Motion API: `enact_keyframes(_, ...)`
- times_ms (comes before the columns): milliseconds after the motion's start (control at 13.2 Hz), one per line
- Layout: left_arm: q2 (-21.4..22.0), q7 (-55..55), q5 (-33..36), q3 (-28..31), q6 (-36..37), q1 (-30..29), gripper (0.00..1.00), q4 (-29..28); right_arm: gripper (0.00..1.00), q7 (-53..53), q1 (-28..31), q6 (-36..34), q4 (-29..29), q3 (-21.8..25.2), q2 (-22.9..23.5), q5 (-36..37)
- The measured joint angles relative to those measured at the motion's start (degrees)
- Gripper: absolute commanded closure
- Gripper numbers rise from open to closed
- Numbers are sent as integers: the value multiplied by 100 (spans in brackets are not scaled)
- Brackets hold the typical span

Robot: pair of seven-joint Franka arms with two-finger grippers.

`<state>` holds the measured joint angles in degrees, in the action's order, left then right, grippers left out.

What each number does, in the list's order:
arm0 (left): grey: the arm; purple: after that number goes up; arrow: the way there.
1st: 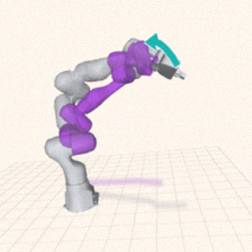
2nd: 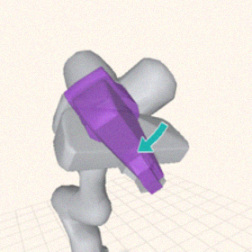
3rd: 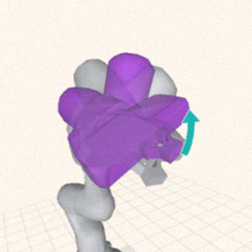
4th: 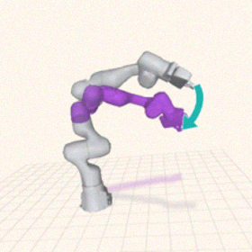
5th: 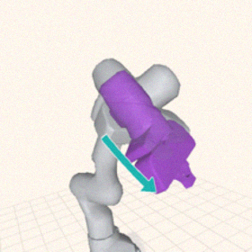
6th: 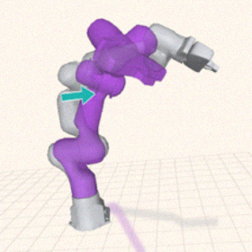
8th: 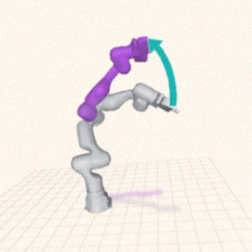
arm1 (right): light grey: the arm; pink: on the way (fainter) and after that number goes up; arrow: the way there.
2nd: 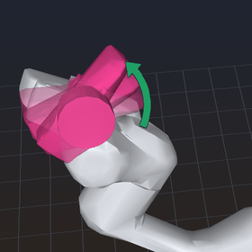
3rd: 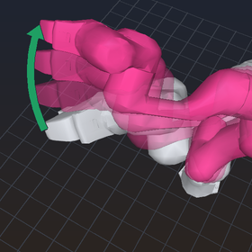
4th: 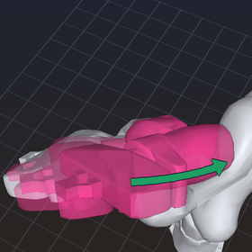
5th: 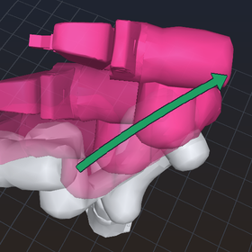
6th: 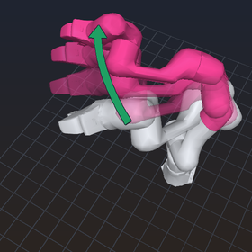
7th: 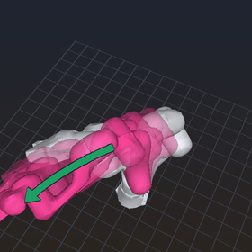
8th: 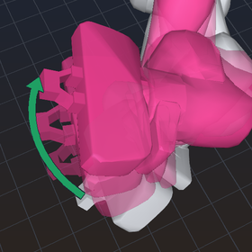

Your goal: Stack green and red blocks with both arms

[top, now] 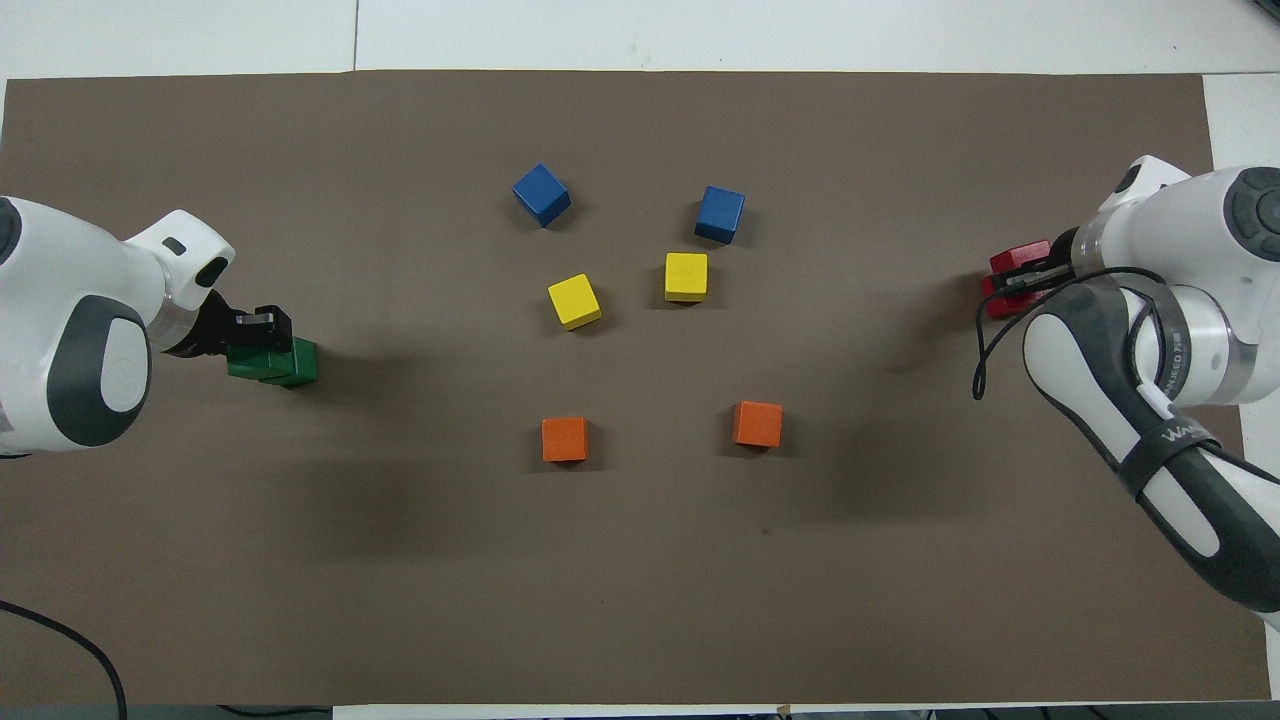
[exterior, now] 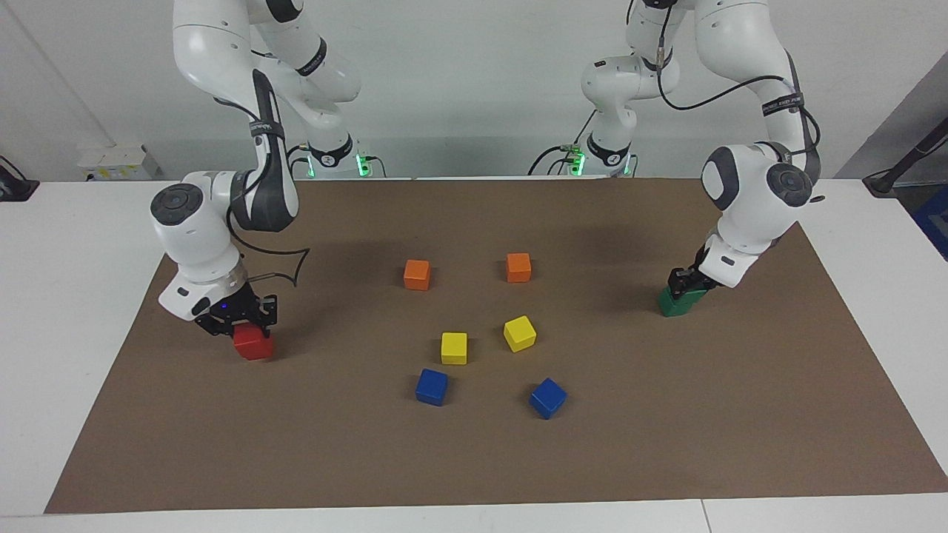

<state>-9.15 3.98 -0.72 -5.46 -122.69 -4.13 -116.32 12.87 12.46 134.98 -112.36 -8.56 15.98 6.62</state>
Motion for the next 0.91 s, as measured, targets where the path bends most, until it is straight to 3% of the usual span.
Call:
enact_keyframes(76,0,0,0,0,-1,0,35,-4,100,0,8,19,-20,2,-12,-2)
enact_keyframes(152,0,0,0,-1,-5,0,0,-9,100,0,23,19,-32,6,-22,-4)
enact_keyframes(228,0,0,0,-1,-22,0,0,-20,95,0,44,20,-39,7,-28,-5)
enact_keyframes(304,0,-2,0,-2,-53,1,0,-38,67,0,61,20,-48,7,-35,-9)
enact_keyframes(607,0,-5,0,-4,-132,1,0,-96,66,-47,69,20,-76,9,-53,-117)
enact_keyframes(835,4,-5,0,-6,-114,1,0,-85,0,-51,69,20,-83,9,-57,-123)
enact_keyframes(911,18,-5,0,-8,-36,1,0,-38,0,-53,69,20,-84,9,-58,-124)
